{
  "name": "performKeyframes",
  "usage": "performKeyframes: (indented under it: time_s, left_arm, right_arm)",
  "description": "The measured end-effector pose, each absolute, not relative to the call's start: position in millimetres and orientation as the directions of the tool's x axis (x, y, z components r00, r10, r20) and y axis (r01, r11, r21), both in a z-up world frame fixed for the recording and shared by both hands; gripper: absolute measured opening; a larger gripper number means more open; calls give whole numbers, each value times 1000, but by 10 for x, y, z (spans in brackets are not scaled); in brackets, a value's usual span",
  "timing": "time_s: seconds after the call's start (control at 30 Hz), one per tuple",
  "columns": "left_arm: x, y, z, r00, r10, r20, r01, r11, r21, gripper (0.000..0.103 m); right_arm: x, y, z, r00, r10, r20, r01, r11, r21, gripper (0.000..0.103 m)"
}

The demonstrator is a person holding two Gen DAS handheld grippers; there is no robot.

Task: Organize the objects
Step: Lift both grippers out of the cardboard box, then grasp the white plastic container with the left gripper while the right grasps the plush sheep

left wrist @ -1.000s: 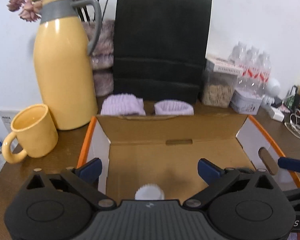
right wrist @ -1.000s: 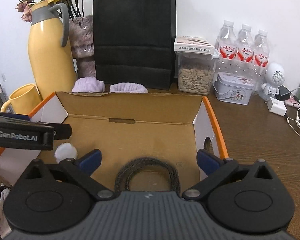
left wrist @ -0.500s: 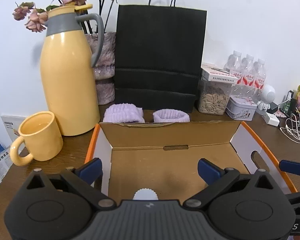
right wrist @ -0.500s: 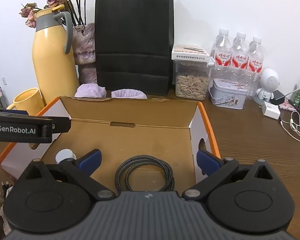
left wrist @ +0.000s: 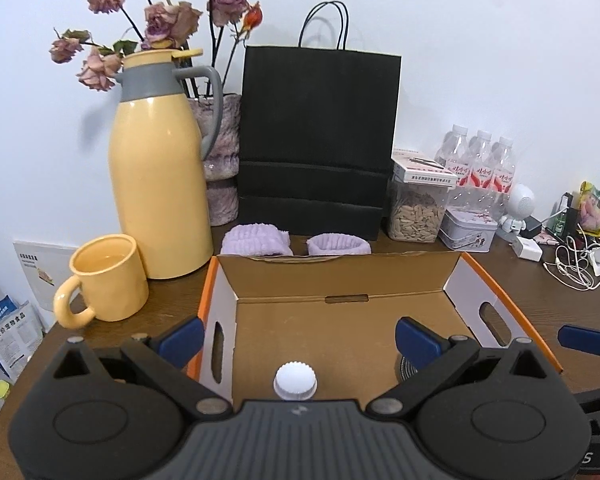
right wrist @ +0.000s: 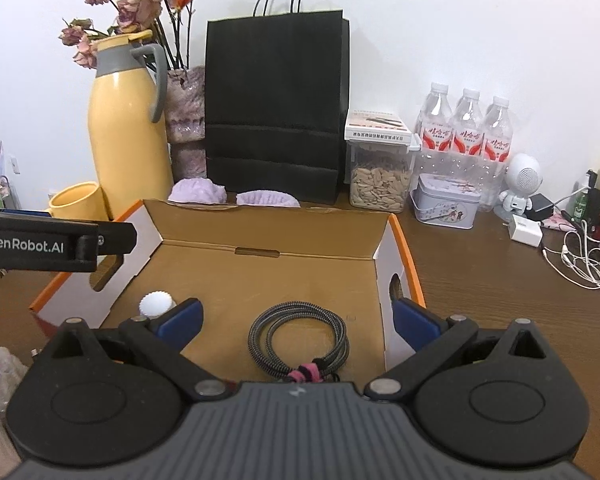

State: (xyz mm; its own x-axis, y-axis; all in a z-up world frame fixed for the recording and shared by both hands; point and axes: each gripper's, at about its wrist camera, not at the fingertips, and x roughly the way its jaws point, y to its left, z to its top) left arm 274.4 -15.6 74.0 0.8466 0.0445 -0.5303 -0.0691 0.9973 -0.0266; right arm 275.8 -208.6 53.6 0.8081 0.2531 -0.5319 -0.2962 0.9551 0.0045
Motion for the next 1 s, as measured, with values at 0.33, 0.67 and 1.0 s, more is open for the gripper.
performKeyframes:
  time_s: [0.33, 0.67, 1.0]
  left_arm:
    - [2323, -110, 822, 864, 37, -503, -64, 997, -36, 102]
    - [1840, 84, 724, 869, 44, -493, -61, 998, -18, 102]
    - [1258, 426, 453, 852, 1, -524, -26, 999, -40, 102]
  right_arm:
    - [2327, -2205, 620, 836, 262, -483, -298, 955, 2, 103]
    - [1845, -2430, 548, 849, 269, -454, -309, 951, -14, 103]
    - [1385, -2666, 295, 841, 298, -451, -349, 936, -34, 103]
